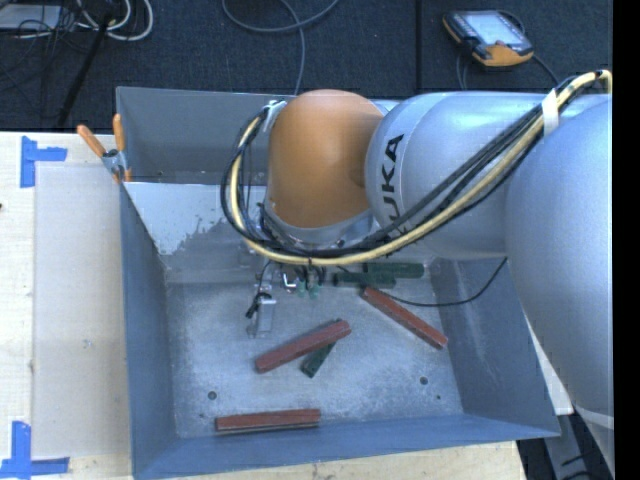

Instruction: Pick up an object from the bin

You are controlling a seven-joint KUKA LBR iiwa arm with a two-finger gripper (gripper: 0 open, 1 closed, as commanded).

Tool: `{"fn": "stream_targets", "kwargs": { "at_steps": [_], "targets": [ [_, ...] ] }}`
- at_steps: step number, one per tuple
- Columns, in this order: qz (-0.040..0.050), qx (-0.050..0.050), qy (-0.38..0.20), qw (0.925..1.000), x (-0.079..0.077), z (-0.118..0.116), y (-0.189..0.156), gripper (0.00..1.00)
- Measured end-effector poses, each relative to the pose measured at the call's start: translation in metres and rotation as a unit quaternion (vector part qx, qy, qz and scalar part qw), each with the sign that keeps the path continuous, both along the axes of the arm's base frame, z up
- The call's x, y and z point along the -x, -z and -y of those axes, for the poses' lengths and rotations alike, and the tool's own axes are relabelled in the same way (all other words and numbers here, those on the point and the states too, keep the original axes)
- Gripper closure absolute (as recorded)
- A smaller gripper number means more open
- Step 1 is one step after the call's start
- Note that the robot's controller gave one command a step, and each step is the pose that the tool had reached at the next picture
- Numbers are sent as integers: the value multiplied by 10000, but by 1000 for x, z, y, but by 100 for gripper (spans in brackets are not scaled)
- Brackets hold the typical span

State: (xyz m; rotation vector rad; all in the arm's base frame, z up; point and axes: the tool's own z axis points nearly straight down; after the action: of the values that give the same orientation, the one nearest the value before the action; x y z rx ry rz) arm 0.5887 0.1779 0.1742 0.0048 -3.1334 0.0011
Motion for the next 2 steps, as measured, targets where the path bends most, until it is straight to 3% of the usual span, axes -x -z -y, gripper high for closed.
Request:
{"fn": "stream_targets", "kwargs": {
  "at_steps": [1, 2],
  "targets": [
    [35, -6, 15, 10000, -2, 1, -5, 0],
    [70, -11, -361, 9993, 17, 7, 20, 0]
  ]
}}
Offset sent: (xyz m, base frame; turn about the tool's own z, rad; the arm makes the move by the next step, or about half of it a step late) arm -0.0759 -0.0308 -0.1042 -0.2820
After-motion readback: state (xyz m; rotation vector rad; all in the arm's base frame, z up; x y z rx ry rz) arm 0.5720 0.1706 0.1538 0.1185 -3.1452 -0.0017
